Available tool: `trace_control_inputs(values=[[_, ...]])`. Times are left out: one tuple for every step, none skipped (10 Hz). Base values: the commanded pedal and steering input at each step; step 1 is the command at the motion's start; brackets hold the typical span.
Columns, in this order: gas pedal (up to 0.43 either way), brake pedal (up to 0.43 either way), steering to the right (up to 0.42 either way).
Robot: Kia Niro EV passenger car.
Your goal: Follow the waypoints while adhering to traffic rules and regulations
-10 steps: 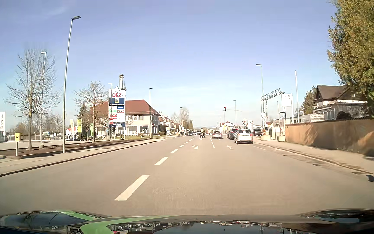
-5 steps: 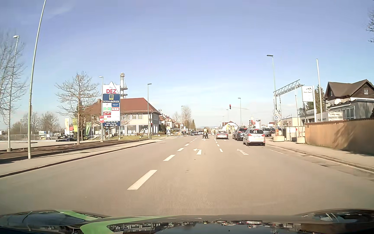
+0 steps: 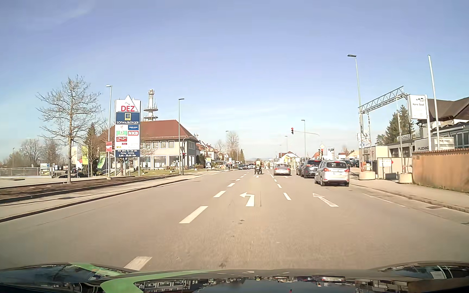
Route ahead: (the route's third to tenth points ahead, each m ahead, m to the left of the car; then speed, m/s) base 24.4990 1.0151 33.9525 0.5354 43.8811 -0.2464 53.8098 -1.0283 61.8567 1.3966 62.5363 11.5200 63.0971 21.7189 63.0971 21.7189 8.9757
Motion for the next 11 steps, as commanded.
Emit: trace_control_inputs(values=[[0.0,0.14,0.011],[0.0,0.14,0.013],[0.0,0.146,0.014],[0.0,0.146,0.014],[0.0,0.152,0.014],[0.0,0.165,0.014],[0.0,0.171,0.014],[0.0,0.177,0.013],[0.0,0.177,0.012],[0.0,0.183,0.012],[0.0,0.189,0.012]])
